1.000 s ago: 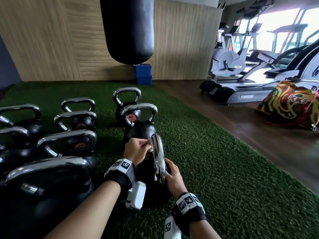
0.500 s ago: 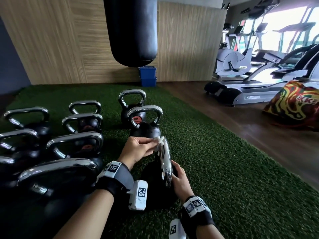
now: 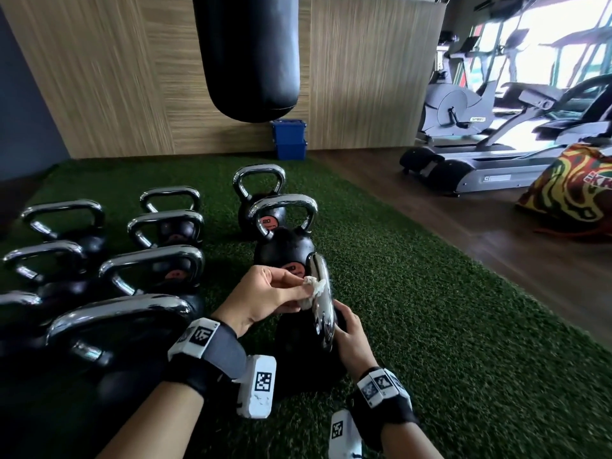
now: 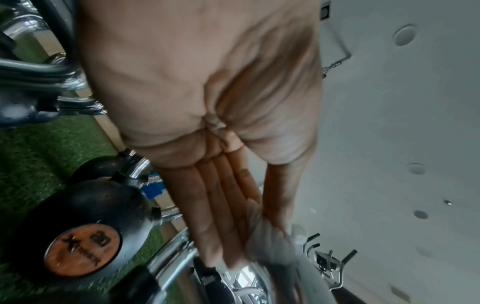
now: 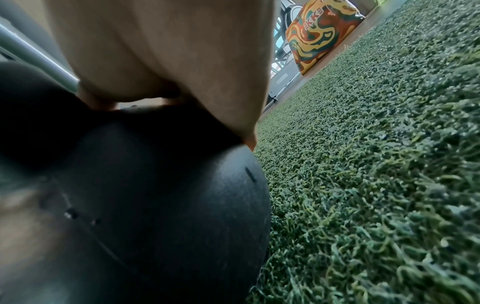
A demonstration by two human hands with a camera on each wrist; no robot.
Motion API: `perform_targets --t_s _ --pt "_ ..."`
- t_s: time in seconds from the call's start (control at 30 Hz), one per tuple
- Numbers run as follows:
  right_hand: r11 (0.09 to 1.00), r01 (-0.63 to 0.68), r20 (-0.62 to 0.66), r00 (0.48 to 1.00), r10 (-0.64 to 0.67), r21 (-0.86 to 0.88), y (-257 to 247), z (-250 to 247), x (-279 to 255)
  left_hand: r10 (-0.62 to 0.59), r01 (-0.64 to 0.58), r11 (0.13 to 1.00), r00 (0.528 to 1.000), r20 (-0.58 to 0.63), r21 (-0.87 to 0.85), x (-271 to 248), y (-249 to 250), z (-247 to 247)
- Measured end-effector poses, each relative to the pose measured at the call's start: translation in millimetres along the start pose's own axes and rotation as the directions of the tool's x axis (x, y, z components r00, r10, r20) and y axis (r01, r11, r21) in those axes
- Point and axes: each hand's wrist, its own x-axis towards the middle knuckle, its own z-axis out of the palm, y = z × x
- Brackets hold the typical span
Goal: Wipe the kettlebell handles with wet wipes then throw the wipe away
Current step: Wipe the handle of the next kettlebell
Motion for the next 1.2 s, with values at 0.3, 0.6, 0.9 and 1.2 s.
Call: perform_targets --t_s 0.3,0.6,0.9,1.2 --pt "0.999 0.027 -0.005 1.0 -0.027 -0.022 6.1 0.9 3.2 0.141 -0.141 0.988 0.99 -0.004 0.063 -33.5 -41.5 4.7" --pt "0.998 0.033 -0.021 0.999 -0.034 -0.044 3.9 1.9 0.9 0.196 -0.176 0.921 0.98 -0.021 0.346 -39.1 -75.0 10.9" --pt "0.989 0.091 -0.176 0.978 -0.111 -0.119 -69.7 -38.2 -25.8 0.339 -0.323 0.925 0.939 -0.05 0.201 -42.4 -46.4 -10.1" --pt "0.867 0.492 0.334 0.832 -0.442 -0.08 -152.7 -50.9 -44.8 0.433 -0.433 0.901 0.901 -0.002 0.015 -41.0 -3.4 -10.3"
